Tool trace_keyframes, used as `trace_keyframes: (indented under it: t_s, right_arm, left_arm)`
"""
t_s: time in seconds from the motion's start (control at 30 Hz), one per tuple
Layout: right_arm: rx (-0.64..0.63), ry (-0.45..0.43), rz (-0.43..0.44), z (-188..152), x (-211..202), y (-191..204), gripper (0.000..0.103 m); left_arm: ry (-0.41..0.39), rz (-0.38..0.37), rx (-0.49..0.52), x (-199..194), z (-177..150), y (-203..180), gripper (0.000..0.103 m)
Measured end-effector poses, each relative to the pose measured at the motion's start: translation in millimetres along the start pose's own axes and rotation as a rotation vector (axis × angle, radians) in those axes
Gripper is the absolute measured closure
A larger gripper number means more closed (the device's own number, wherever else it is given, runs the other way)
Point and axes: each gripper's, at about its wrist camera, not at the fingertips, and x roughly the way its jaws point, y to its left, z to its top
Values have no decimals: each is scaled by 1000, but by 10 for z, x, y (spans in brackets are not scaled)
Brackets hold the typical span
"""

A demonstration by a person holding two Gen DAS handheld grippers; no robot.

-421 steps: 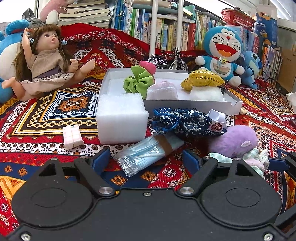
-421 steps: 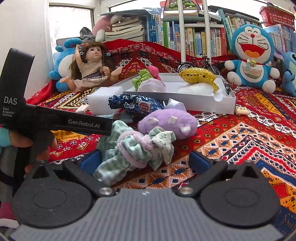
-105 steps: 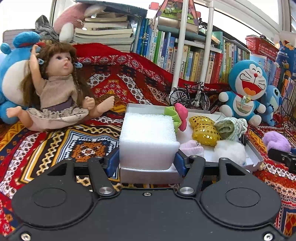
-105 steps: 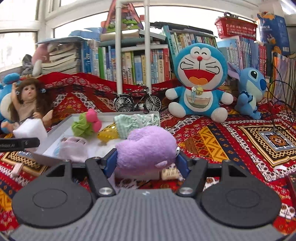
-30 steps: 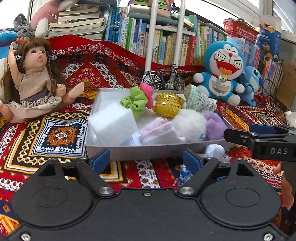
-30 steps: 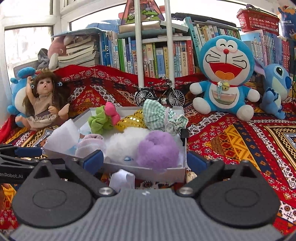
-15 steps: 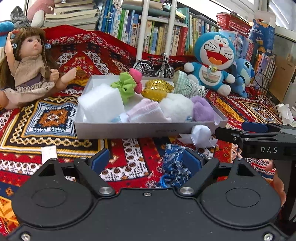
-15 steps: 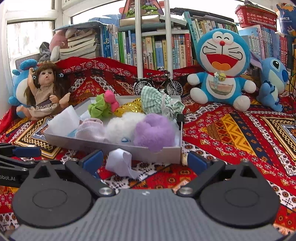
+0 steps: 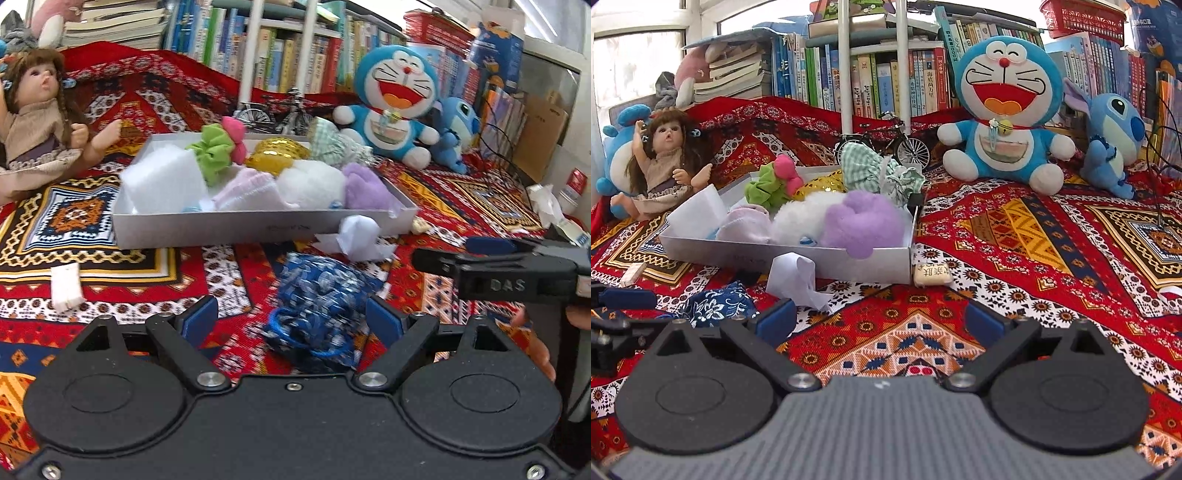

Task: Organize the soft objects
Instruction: 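Grasp the blue patterned cloth bag with the left tool while the right tool grasps the white tissue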

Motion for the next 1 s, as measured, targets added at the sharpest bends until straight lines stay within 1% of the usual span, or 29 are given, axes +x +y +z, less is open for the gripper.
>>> trace_keyframes:
  t_s: [0.17,0.27,0.37,0.43,0.6,0.77,0.87,1.0]
  right_arm:
    - [9,13,9,-23,20,-23,2]
    - [32,12,21,-15,26,-59,2]
    - [59,17,34,1,41,-97,2]
    - [68,18,40,10,46,-103,2]
    - [48,18,48,26,74,-44,3]
    - [40,21,66,52,125,25,5]
    - [42,25,84,74,170,75,7]
    - [32,31,94,103,223,156,10]
  left_arm:
    - [-9,-5,44,25,-67,-141,17]
    - [-16,-7,55,61,-102,-209,22]
    - [-15,-1,52,98,-117,-247,35]
    - [-10,-2,48,116,-118,-248,53]
    - [-16,-12,33,92,-114,-193,57]
    - [-28,17,33,44,-108,-130,59]
    - [-37,43,20,20,-98,-77,61]
    - [-42,58,1,-8,-91,9,62]
